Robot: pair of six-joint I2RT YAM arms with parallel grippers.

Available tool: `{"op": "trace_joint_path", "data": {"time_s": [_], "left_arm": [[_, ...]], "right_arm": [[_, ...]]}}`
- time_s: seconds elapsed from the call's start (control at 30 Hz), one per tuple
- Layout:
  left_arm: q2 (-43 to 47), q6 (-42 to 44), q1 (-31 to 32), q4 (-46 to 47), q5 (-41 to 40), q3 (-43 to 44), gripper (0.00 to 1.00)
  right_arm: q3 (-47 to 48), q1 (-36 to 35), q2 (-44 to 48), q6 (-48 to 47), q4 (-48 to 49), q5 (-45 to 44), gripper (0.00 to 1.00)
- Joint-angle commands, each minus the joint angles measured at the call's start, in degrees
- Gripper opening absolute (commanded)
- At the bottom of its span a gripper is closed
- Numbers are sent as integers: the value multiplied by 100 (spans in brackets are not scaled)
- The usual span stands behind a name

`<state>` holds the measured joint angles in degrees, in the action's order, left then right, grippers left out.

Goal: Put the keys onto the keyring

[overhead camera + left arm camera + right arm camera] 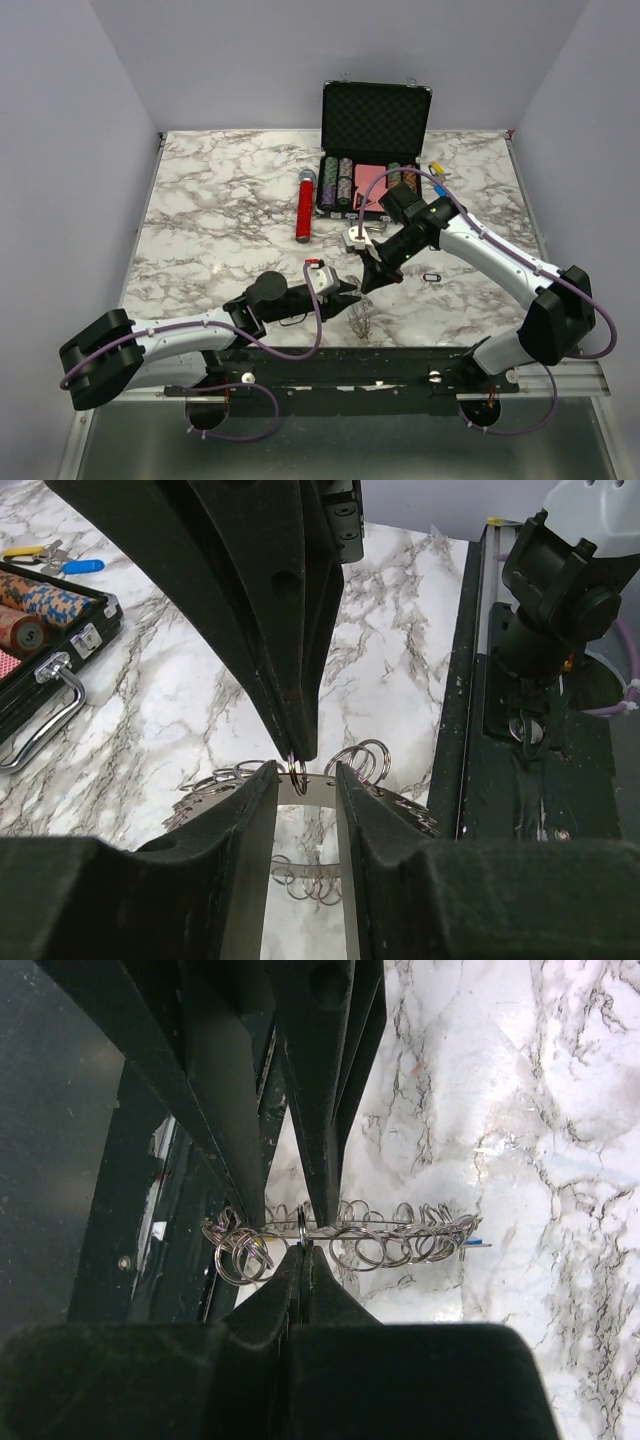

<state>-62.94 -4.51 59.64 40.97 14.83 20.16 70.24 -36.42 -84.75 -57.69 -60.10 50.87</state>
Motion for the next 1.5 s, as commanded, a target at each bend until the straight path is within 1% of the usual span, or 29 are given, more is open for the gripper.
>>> {"op": "trace_joint_path", "data": {"time_s": [0.0, 0.03, 0.17, 0.23, 0.53, 0.6, 0.63, 0.7, 0.83, 0.87, 1.0, 1.03, 1.13, 1.17, 1.23, 1.37, 1.47], "left_arm": [[-87, -14, 4, 201, 134, 172, 34], [-105, -14, 4, 192, 143, 172, 31], [-166, 3, 4, 166, 117, 207, 30], [-192, -6, 4, 166, 90, 216, 24], [-245, -14, 4, 245, 46, 225, 23], [-254, -6, 4, 245, 38, 234, 12], [-254, -6, 4, 236, 38, 242, 10], [-254, 12, 4, 201, 38, 234, 0], [-193, 3, 4, 218, 3, 120, 0], [-149, -23, 4, 279, -6, 59, 0], [167, -198, 4, 718, -208, -371, 0], [272, -260, 4, 919, -209, -564, 0], [632, -409, 4, 1885, -165, -1127, 0], [712, -453, 4, 2236, -191, -1320, 0], [853, -541, 4, 2651, -191, -1549, 0], [950, -664, 4, 2916, -16, -1647, 0], [801, -805, 4, 3319, 108, -1656, 0]], "right_arm": [[175, -31, 2, -40, -99, 265, 1], [175, -31, 2, -32, -108, 265, 1], [183, -31, 2, -40, -108, 274, 1], [175, -31, 2, -49, -116, 283, 1], [157, -31, 11, -67, -125, 309, 1], [157, -31, 11, -84, -125, 318, 1], [157, -23, 11, -76, -125, 309, 1], [157, -31, 29, -76, -134, 327, 1], [131, -23, 55, -49, -108, 327, 3], [113, -31, 64, -14, -82, 336, 7], [69, 91, 204, 170, -2, 537, 35], [52, 205, 257, 162, -2, 668, 43], [-53, 504, 467, 118, 24, 1116, 57], [-115, 557, 529, 83, 50, 1283, 59], [-299, 584, 626, -40, 164, 1565, 61], [-572, 584, 565, -145, 411, 2189, 61], [-441, 584, 337, -418, 192, 2471, 59]]}}
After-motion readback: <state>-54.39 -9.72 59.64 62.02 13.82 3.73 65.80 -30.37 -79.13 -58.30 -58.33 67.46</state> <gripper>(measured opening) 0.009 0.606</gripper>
